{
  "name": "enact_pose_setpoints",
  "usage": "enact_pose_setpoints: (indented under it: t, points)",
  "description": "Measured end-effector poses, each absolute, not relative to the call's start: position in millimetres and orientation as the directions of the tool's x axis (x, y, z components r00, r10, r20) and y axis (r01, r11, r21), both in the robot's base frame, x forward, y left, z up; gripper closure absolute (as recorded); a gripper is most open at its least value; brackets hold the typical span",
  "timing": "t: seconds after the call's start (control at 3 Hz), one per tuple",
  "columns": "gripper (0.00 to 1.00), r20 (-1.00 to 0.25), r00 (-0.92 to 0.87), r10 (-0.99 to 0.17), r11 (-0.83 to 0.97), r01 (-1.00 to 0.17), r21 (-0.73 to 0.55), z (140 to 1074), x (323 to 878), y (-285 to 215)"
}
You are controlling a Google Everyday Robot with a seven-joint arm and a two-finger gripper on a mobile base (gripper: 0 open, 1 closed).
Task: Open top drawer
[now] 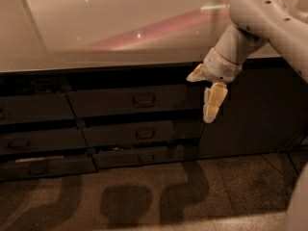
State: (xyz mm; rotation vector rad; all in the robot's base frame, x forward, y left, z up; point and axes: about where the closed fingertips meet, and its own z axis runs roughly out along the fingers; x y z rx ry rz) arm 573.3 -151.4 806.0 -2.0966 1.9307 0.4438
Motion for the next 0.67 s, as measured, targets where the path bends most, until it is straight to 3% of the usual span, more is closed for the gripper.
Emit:
enact_pose_setpoints:
  t: [0.67]
  points:
    - [0.00,-0.388,0.089,-0.917,-0.112,-0.993,0.036,804.8,568.3,-150.9]
